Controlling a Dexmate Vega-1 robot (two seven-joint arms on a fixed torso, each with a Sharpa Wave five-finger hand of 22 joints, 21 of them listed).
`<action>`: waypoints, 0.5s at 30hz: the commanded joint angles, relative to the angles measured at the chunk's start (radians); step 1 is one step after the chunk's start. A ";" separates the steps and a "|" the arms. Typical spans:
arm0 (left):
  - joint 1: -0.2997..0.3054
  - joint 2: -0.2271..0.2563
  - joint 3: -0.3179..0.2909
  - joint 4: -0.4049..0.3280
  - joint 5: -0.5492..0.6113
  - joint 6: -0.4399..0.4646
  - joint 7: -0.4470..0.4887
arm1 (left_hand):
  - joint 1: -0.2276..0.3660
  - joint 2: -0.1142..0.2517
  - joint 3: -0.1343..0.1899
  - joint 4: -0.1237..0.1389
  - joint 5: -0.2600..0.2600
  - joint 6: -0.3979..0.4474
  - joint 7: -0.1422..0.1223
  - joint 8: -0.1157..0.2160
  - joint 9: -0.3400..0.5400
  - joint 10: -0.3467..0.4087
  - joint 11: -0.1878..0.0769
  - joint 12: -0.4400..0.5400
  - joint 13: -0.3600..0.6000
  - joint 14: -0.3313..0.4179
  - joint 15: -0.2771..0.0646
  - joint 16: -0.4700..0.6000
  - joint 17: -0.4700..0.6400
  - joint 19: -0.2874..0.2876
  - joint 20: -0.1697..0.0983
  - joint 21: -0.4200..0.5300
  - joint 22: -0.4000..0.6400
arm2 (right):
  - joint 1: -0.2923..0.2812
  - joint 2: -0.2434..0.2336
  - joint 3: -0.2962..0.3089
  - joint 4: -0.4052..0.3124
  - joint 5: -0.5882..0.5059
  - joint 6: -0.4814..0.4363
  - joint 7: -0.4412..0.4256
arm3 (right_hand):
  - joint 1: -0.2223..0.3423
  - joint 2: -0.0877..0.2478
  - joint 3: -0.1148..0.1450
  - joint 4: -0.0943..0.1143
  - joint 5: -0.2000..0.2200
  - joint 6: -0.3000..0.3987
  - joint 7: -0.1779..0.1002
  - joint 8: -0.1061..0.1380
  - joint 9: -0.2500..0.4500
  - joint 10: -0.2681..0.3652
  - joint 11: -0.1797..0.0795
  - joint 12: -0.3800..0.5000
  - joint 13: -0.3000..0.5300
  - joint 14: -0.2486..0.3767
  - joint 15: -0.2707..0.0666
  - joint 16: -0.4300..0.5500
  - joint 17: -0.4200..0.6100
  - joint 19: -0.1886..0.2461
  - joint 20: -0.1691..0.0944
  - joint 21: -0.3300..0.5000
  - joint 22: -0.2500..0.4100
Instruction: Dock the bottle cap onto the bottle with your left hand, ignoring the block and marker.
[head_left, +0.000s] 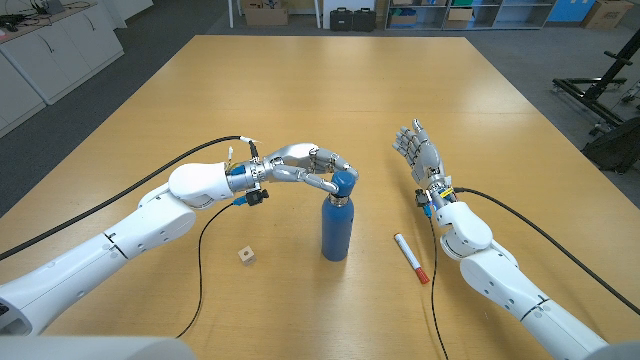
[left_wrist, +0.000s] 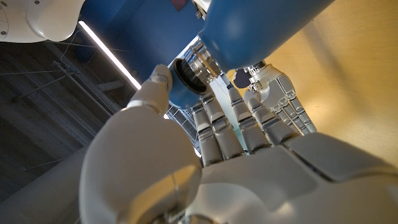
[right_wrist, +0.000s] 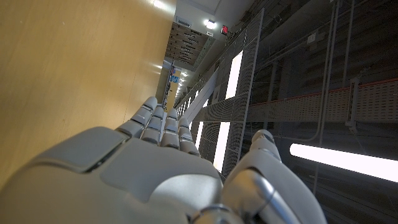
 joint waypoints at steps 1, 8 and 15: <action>-0.022 -0.008 0.022 0.016 0.021 -0.002 -0.021 | 0.040 0.036 0.023 0.031 0.009 0.108 -0.138 -0.015 0.007 0.051 -0.084 -0.003 0.008 -0.014 -0.156 -0.003 0.003 -0.007 -0.035 -0.003 0.002 | -0.008 -0.002 0.006 0.000 0.009 0.000 -0.002 | 0.001 0.009 -0.004 0.000 0.000 0.008 0.009 0.002 0.005 0.011 0.000 0.001 0.002 0.010 0.003 -0.004 0.002 0.012 0.000 -0.005 0.004; -0.024 -0.010 0.025 0.022 0.018 -0.008 -0.024 | 0.009 0.028 0.013 0.041 0.007 0.080 -0.137 -0.030 0.010 0.015 -0.084 -0.003 0.014 -0.027 -0.152 -0.003 0.004 -0.014 -0.032 -0.003 0.003 | -0.006 -0.007 0.005 -0.004 0.004 -0.002 0.000 | 0.001 0.009 -0.004 0.000 0.000 0.010 0.007 0.003 0.005 0.013 -0.001 0.002 0.002 0.009 0.002 -0.004 0.002 0.011 0.001 -0.006 0.004; -0.018 -0.010 0.024 0.035 0.003 -0.017 -0.029 | -0.012 0.021 0.007 0.042 0.006 0.054 -0.138 -0.044 0.012 -0.021 -0.083 -0.003 0.017 -0.040 -0.152 -0.004 0.003 -0.018 -0.018 -0.002 0.003 | 0.001 -0.008 0.002 -0.006 0.003 -0.014 -0.001 | 0.001 0.010 -0.004 0.000 0.000 0.013 0.007 0.004 0.005 0.014 -0.002 0.002 0.002 0.010 0.003 -0.004 0.002 0.013 0.001 -0.007 0.004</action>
